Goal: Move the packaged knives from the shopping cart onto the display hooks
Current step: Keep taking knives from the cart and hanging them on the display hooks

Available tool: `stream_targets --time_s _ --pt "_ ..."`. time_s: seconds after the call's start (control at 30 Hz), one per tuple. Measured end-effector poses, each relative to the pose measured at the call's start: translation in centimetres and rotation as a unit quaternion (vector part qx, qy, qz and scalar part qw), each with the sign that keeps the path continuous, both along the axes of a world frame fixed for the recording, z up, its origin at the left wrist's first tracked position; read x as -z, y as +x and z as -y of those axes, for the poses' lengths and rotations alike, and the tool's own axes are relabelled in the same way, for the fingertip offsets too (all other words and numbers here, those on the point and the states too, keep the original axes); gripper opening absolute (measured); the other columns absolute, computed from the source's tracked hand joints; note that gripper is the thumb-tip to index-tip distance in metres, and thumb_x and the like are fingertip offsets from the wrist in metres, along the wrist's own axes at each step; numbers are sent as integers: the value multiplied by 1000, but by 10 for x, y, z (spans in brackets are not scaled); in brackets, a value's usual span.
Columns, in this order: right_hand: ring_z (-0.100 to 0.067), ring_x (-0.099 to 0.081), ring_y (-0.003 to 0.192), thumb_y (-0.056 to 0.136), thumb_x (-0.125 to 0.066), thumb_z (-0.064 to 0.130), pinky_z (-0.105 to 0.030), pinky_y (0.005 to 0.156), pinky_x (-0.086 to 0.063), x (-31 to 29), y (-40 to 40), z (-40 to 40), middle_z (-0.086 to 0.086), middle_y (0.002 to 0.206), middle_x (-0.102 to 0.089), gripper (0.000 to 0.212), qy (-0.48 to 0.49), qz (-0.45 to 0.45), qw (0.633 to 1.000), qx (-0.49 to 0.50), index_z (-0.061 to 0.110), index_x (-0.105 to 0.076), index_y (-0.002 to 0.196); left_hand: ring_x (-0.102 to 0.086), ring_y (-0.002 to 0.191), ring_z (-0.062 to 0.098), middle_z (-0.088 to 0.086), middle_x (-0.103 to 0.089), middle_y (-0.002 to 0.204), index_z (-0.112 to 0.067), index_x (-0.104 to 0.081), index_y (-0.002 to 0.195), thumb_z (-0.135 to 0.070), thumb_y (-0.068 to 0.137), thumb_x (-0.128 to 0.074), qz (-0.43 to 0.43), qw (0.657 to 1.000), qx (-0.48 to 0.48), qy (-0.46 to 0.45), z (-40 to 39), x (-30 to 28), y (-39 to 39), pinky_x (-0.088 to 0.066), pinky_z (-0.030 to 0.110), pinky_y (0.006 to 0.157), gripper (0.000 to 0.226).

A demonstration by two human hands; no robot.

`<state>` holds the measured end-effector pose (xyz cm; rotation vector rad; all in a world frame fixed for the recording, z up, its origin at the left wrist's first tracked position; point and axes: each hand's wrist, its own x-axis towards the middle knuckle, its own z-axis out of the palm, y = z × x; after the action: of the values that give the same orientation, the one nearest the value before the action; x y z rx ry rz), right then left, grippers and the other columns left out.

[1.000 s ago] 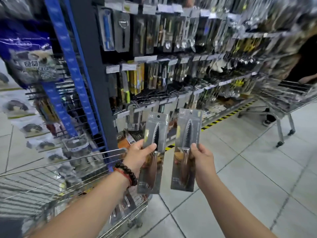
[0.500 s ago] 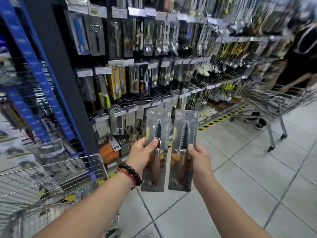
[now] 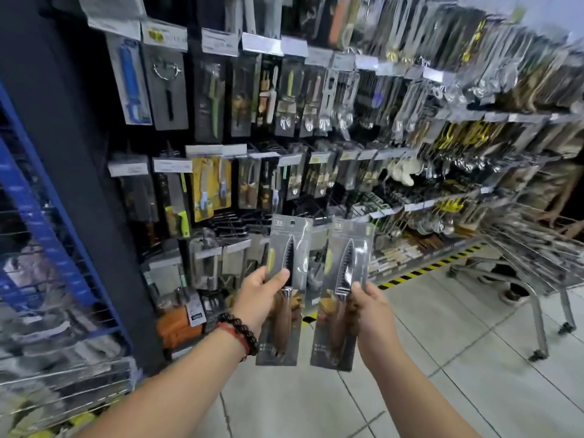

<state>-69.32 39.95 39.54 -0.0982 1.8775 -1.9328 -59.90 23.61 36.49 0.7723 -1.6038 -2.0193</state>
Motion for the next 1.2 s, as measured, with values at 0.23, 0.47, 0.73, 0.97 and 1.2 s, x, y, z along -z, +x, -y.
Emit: stream_targets --time_s 0.23,0.47,0.73,0.97,1.2 --pt "-23 -55 112 101 -47 11 -22 66 -48 -8 -108 70 -5 119 -58 38 -49 29 997 -46 -2 -45 137 -61 101 9 -2 -66 112 -11 -59 121 -32 93 -62 21 997 -75 -10 58 -7 -91 -49 23 80 35" --pt "-24 -37 139 98 -55 25 -33 107 -28 17 -213 168 -6 151 -39 57 -21 16 986 -164 6 -34 148 -45 130 20 1 -47 144 -17 -44 142 -47 83 -68 37 984 -172 22 121 -2 -160 -35 44 111 70" --pt "-34 -41 135 97 -56 30 -43 115 -28 45 -260 288 -20 146 -42 59 41 22 963 -265 -5 -39 141 -53 120 16 0 -57 133 -16 -54 130 -47 76 -75 23 960 -273 62 183 18 -172 -36 41 109 66" --pt "-34 -41 135 97 -57 27 -40 112 -30 68 -282 375 -16 142 -48 49 62 60 966 -243 -1 -48 137 -45 131 24 6 -47 145 -16 -46 139 -76 40 -79 51 953 -278 111 246 76 -181 -34 48 112 121" --pt "-27 -55 116 100 -50 16 -41 107 -34 72 -298 415 -14 129 -56 38 63 55 966 -243 -10 -50 127 -55 118 24 6 -62 126 -12 -59 125 -30 86 -70 75 952 -235 181 278 98 -197 -42 38 100 44"
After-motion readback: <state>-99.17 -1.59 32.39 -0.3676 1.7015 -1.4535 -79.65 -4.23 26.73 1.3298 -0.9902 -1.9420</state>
